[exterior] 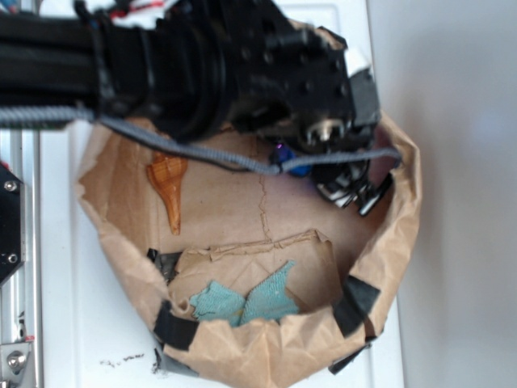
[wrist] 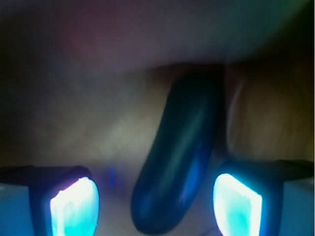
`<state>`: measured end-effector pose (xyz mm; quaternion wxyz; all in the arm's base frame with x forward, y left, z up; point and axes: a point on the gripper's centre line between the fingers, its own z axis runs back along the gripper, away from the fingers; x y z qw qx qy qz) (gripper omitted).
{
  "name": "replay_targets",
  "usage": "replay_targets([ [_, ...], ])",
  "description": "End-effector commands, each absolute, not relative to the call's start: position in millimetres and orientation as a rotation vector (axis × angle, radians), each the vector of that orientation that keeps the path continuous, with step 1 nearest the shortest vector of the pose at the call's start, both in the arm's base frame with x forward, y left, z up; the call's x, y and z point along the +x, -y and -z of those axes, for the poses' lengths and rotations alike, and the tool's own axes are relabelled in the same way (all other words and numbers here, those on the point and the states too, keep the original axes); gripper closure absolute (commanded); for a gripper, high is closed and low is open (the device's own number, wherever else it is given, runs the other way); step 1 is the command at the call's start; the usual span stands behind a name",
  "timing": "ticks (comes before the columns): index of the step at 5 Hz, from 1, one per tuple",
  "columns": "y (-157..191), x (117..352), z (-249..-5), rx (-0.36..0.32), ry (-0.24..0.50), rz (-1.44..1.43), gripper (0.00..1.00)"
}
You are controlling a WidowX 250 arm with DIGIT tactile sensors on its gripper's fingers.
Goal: Grab the plastic pickle.
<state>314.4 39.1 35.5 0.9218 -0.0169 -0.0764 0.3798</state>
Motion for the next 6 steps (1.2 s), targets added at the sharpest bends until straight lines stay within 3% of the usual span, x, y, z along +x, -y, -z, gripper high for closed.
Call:
replay_targets([
  [1,-49.0,318.6,-39.3,-0.019,0.201,-0.753,0.02],
  [2,-48.1,316.8,-38.1,-0.017,0.211,-0.759,1.0],
  [3,-46.7,318.9,-39.7,-0.022,0.212,-0.76,1.0],
  [4,-45.4,319.3,-43.8,-0.032,0.202,-0.757,0.87],
  [6,-45.9,314.2,-50.3,-0.039,0.178,-0.747,1.0],
])
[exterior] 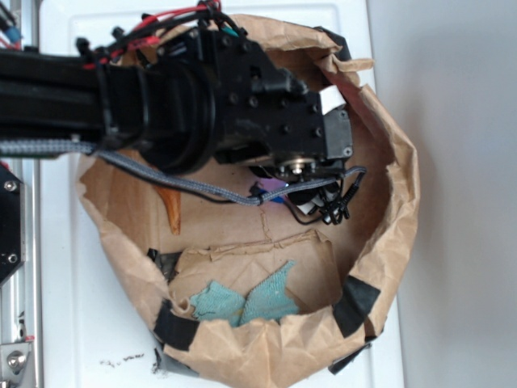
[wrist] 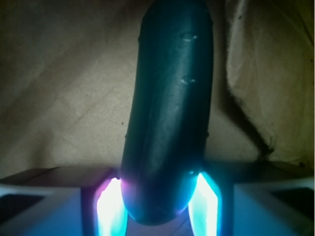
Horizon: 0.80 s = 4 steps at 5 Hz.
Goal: Grab the plastic pickle.
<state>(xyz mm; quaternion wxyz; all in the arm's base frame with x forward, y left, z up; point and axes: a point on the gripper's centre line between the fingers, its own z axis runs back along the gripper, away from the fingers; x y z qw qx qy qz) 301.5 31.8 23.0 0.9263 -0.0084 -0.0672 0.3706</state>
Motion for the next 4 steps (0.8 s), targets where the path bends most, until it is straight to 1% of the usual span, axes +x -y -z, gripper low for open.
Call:
replay_targets([
  [1,-48.3,297.0,-69.7,-0.059,0.104,-0.697,1.0],
  [2,-51.5,272.5,-94.4,-0.072,0.057,-0.601,1.0],
  [3,-53.4,255.6,-110.8,-0.043,0.059,-0.535,1.0],
  [4,-55.0,248.9,-125.1,-0.03,0.058,-0.517,1.0],
])
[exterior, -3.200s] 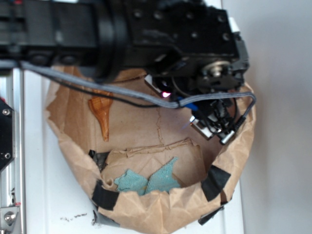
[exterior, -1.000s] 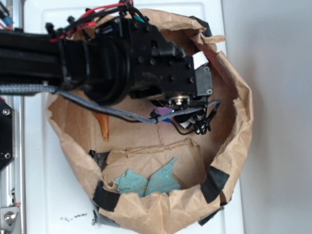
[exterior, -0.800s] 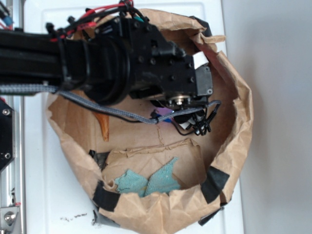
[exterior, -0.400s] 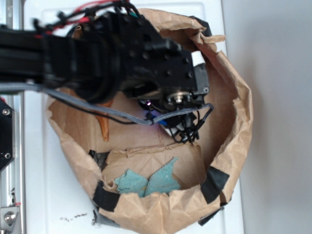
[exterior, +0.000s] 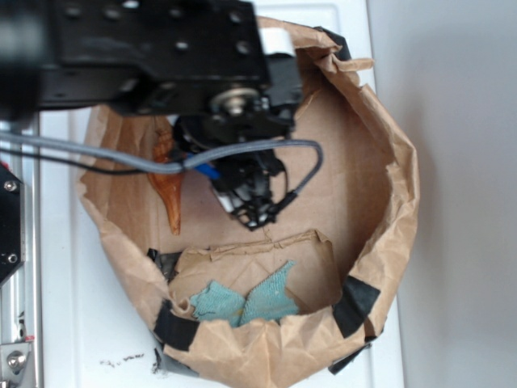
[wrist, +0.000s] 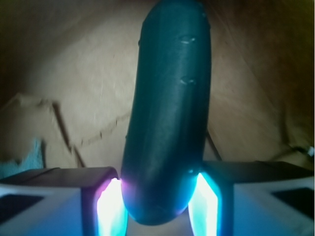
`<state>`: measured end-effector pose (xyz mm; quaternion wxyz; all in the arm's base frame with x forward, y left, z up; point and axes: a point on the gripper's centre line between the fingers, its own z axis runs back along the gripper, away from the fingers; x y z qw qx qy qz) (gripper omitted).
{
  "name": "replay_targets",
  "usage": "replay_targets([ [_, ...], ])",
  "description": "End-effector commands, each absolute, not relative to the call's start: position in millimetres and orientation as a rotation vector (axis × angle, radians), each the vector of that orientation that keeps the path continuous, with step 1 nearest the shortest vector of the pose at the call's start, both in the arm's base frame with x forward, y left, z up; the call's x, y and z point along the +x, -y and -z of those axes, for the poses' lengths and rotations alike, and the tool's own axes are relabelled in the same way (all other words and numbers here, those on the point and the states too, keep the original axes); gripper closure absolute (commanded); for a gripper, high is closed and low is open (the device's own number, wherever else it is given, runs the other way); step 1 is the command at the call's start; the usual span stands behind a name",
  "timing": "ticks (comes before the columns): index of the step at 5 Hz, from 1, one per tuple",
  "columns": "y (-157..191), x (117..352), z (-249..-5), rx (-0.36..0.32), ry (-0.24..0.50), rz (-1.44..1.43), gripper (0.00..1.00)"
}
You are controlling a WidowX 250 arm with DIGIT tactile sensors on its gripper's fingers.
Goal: Grab the plastic pickle.
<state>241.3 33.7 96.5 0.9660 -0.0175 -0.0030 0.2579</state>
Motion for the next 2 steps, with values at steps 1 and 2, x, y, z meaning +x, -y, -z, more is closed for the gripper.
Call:
replay_targets([
  [1,-56.1,250.1,-138.7,-0.096,0.046,-0.529,1.0],
  [2,-53.0,254.3,-144.0,-0.154,0.069,-0.526,1.0],
])
